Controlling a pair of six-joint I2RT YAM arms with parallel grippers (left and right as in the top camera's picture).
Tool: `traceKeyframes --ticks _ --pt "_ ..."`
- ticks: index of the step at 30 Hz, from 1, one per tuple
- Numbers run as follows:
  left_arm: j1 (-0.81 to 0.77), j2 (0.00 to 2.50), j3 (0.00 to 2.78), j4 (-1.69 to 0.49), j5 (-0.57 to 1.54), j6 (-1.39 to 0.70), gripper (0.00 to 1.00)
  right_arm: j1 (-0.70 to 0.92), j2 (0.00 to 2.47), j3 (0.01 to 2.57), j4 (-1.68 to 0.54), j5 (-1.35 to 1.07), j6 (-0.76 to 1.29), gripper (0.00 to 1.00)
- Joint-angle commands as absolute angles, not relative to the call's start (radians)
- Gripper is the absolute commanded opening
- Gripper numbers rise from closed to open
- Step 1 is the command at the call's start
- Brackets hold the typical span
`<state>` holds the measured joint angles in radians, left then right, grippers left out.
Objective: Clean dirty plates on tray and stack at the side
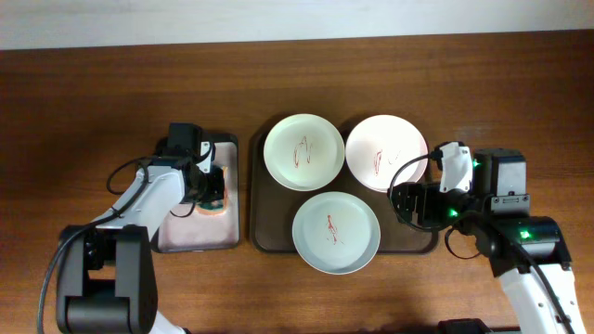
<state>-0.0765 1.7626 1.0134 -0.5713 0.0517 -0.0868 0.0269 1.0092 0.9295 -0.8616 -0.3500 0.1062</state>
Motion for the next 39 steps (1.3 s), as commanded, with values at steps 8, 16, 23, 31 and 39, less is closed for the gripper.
traceKeyframes --ticks 8,16,23,31,39 --pt "-0.076 1.694 1.103 -0.72 0.09 -0.082 0.0 0.034 1.214 0.95 -0.921 -0.375 0.112 0.74" --pt "-0.076 1.677 1.099 -0.781 0.094 -0.092 0.0 0.118 1.548 0.95 -0.899 -0.41 0.106 0.49" --pt "-0.076 1.677 1.099 -0.787 0.094 -0.119 0.0 0.169 1.738 0.95 -0.812 -0.408 0.118 0.28" --pt "-0.076 1.677 1.099 -0.787 0.094 -0.119 0.0 0.173 1.759 0.95 -0.803 -0.413 0.141 0.04" --pt "-0.076 1.675 1.1 -0.791 0.11 -0.119 0.0 0.173 1.759 0.95 -0.799 -0.416 0.167 0.04"
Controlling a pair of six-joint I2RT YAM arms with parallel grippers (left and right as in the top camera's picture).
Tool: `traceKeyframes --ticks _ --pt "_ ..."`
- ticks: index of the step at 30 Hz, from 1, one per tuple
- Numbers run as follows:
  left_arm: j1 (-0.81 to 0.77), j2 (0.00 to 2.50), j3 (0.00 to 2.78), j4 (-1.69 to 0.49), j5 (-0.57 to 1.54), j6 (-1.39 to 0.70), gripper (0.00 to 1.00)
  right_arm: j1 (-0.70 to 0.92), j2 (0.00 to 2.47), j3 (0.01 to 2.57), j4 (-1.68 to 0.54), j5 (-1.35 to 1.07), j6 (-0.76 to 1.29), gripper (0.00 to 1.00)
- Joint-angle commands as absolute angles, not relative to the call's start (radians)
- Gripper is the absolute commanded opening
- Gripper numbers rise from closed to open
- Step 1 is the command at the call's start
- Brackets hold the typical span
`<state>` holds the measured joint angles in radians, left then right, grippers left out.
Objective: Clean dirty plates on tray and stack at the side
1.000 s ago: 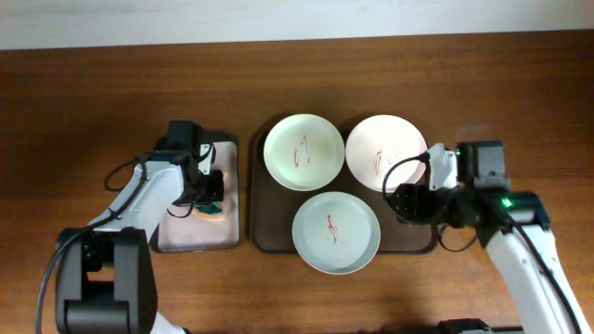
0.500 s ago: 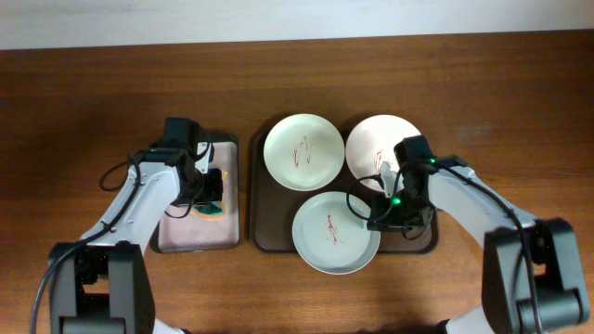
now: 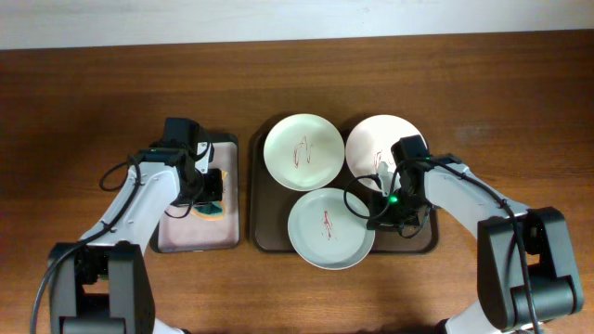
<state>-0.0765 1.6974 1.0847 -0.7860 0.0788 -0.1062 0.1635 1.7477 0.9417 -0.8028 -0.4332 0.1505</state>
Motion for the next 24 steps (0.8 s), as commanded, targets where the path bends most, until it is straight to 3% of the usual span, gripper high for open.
traceKeyframes --ticks 1,10,19,24 --pt "-0.076 1.674 1.101 -0.794 0.117 -0.119 0.0 0.173 1.759 0.95 -0.799 -0.416 0.167 0.04" --pt "-0.076 1.586 1.133 -0.745 0.07 -0.119 0.0 0.173 1.759 0.95 -0.796 -0.416 0.167 0.04" --pt "-0.201 1.411 1.133 -0.617 -0.445 -0.169 0.0 0.173 1.759 0.95 -0.795 -0.415 0.167 0.04" --pt "-0.236 1.412 1.132 -0.618 -0.488 -0.198 0.0 0.173 1.759 0.95 -0.796 -0.415 0.167 0.04"
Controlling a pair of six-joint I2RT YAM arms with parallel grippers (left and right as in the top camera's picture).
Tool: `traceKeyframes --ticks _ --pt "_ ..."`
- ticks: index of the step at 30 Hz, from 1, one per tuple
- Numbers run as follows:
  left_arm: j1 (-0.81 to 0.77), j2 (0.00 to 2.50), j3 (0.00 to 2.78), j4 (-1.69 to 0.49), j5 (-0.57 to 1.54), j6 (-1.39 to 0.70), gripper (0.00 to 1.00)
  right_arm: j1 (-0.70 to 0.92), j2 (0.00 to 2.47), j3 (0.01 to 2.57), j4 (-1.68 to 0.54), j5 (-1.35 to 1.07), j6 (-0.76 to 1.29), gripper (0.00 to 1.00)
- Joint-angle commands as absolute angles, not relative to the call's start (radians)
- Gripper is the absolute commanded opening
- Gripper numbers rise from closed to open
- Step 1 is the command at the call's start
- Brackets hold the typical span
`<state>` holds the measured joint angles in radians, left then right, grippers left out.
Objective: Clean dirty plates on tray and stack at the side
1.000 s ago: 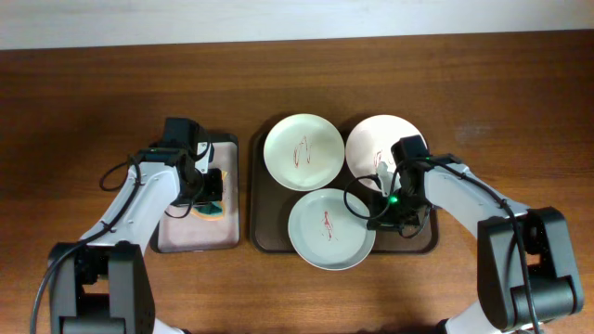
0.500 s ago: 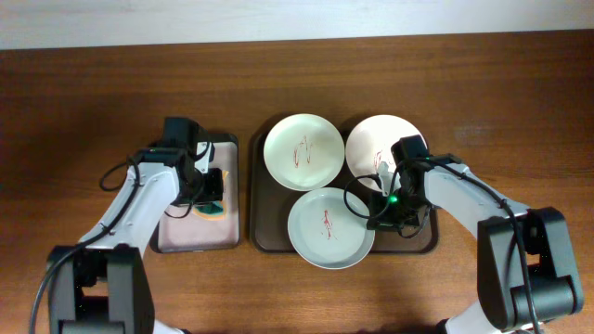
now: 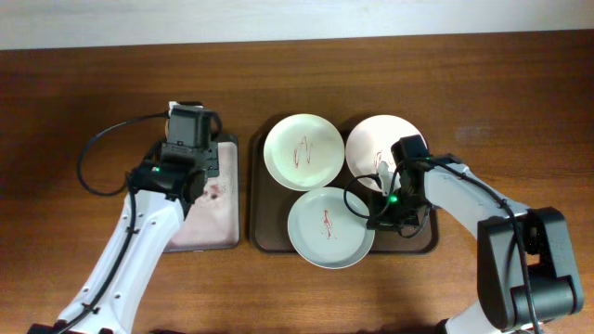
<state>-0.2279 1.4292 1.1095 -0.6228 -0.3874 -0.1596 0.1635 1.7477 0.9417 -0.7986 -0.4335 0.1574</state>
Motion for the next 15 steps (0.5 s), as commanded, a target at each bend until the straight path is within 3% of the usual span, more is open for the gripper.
traceKeyframes --ticks 1,15 --pt "-0.236 1.412 1.132 -0.619 -0.488 -0.198 0.0 0.173 1.759 0.95 -0.796 -0.415 0.167 0.04" --pt "-0.236 1.43 1.107 -0.621 -0.472 -0.198 0.0 0.173 1.759 0.95 -0.796 -0.415 0.167 0.04"
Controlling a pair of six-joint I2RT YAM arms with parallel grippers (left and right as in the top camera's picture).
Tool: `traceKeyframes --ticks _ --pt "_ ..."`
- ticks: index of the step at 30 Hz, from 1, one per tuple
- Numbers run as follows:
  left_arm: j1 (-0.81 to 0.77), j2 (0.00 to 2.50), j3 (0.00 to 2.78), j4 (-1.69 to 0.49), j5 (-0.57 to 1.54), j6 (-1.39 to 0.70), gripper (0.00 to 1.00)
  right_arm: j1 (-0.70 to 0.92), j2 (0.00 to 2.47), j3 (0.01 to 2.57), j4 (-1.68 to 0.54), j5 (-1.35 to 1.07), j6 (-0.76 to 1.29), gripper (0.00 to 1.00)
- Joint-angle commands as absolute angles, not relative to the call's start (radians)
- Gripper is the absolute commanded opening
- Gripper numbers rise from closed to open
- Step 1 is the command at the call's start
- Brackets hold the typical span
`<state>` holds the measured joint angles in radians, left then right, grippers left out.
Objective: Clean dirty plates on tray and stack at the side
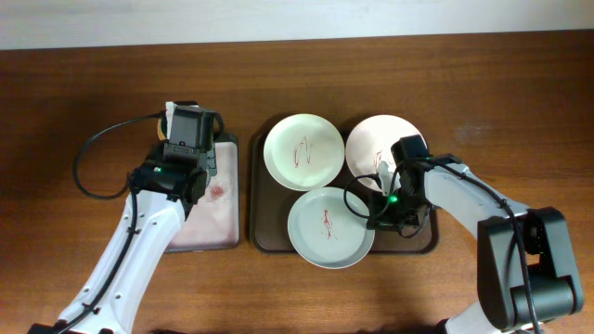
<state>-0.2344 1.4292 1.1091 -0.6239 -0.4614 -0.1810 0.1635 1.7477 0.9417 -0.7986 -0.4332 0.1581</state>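
Three white plates with red smears lie on the dark brown tray [263, 237]: back left plate [303, 151], back right plate [376, 144], front plate [325, 227]. My right gripper [375, 215] sits low at the front plate's right rim and looks shut on it, its fingers mostly hidden under the wrist. My left gripper [183, 116] is raised over the far end of the small pink tray [200, 232]. It seems shut on the sponge [169, 109], of which only a pale corner shows.
A red stain [215, 190] marks the pink tray where the sponge lay. The right arm's elbow [409, 148] hangs over the back right plate. Bare wooden table [83, 93] lies to the left, right and behind both trays.
The left gripper has shifted slightly farther back over the pink tray. The right gripper and all three plates have not moved.
At first the left gripper was down on the sponge in the pink tray and the right gripper was right of the brown tray. Then the right gripper was at the front plate's rim, the plate slightly shifted left. Later the left arm was raised and the sponge gone from the tray.
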Motion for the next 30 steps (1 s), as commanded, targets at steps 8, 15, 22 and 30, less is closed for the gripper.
traceKeyframes --ticks 8,15,22,30 --pt "-0.236 1.636 1.055 -0.637 -0.151 -0.197 0.0 0.173 1.759 0.95 -0.799 -0.415 0.167 0.04" --pt "-0.236 1.73 1.055 -0.636 0.037 -0.197 0.0 0.173 1.759 0.95 -0.8 -0.415 0.166 0.04" --pt "-0.236 1.732 1.055 -0.636 0.14 -0.193 0.0 0.173 1.759 0.95 -0.8 -0.415 0.166 0.04" --pt "-0.235 1.617 1.127 -0.712 0.042 -0.186 0.0 0.173 1.759 0.95 -0.799 -0.415 0.166 0.04"
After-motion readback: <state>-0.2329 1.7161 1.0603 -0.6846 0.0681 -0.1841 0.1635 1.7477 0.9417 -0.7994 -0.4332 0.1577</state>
